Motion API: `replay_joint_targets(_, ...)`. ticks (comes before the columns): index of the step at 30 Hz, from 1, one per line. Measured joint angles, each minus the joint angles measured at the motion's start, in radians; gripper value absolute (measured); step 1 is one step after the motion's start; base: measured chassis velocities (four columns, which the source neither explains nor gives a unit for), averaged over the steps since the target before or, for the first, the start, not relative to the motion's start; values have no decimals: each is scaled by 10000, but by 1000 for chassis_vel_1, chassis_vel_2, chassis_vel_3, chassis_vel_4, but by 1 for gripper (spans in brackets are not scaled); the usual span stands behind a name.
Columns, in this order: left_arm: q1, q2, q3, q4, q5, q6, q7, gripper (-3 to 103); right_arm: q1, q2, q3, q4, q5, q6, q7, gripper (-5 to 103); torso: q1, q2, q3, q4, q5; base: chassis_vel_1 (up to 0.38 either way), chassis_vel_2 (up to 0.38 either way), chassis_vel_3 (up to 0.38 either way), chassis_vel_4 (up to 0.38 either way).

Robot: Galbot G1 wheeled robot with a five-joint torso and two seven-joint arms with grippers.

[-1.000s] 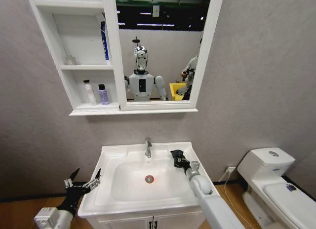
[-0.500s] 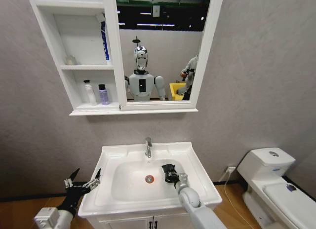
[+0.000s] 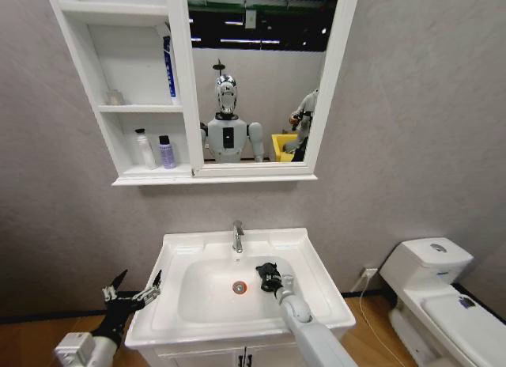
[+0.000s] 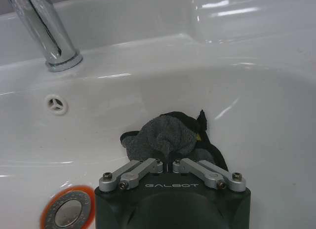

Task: Move facial cleanser and shampoo from washbasin to cabinet, then wipe washbasin with towel.

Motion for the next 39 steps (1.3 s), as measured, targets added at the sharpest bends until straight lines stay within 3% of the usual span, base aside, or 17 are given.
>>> replay_joint_targets(11, 0, 0, 0, 0, 0, 0, 0, 100, 857, 934, -931, -1004, 1230, -549, 301, 3, 0, -3, 3, -2, 0, 0, 0, 0, 0)
replay_joint_targets(18, 0, 0, 0, 0, 0, 0, 0, 100, 1203, 1684, -1427, -1483, 978, -502, 267, 3, 1, -5, 4, 2, -1, 0, 0, 0, 0)
replay_joint_targets(20, 0, 0, 0, 0, 0, -1, -1, 100, 1200, 2182, -1647, -1679, 635, -350, 185, 3, 1, -4, 3, 2, -1, 0, 0, 0, 0)
replay_joint_targets(25, 0, 0, 0, 0, 0, 0, -1, 100, 1067, 2331, -1722, -1616, 525, -326, 245, 3, 1, -4, 1, 1, -3, 0, 0, 0, 0)
replay_joint_targets(27, 0, 0, 0, 0, 0, 0, 0, 100, 871, 2116, -1766, -1185, 572, -389, 383, 3, 1, -5, 2, 12, 7, 0, 0, 0, 0)
replay_joint_targets(32, 0, 0, 0, 0, 0, -1, 0, 100, 393, 596, -1296, -27, 923, -691, 703, 3, 0, -4, 1, -4, 0, 0, 0, 0, 0)
replay_joint_targets(39, -1, 0, 0, 0, 0, -1, 0, 100, -7, -313, -868, 727, 1197, -781, 663, 3, 0, -3, 0, -5, 1, 0, 0, 0, 0)
